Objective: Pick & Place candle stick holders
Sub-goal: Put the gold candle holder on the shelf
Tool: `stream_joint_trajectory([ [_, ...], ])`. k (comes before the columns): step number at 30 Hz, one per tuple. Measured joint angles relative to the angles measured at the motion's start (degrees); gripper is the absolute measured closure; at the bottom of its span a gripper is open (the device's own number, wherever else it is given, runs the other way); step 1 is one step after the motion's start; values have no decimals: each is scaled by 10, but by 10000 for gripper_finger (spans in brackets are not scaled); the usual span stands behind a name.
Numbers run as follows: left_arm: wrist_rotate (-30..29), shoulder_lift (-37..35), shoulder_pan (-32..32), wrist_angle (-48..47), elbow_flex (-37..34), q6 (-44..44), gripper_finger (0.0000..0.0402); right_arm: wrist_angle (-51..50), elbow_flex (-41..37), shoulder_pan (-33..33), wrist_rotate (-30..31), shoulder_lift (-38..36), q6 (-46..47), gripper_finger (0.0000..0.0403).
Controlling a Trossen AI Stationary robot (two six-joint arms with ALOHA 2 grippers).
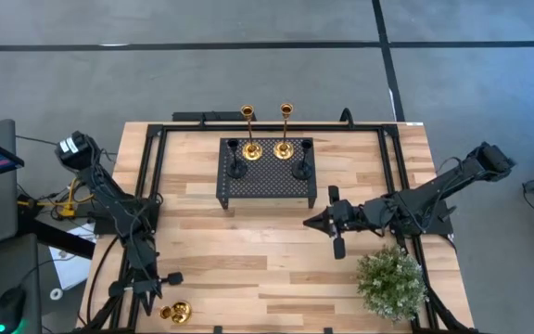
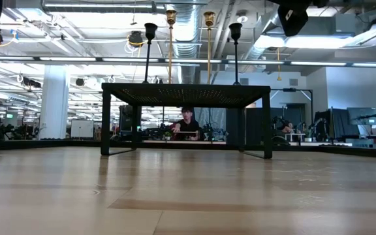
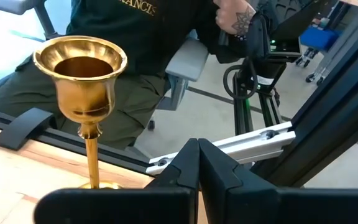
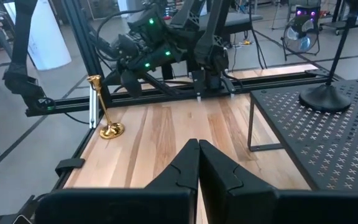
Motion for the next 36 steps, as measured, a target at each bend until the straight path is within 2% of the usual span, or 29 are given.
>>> stream_joint_trajectory([
  [5,14,12,10,4,1,0,399,0,0,0,0,0,0,403],
  [30,11,13,11,11,0,18,399,-1,0,0,0,0,0,403],
  [36,23,29,13,41,-1,19,399,-1,0,0,0,0,0,403],
])
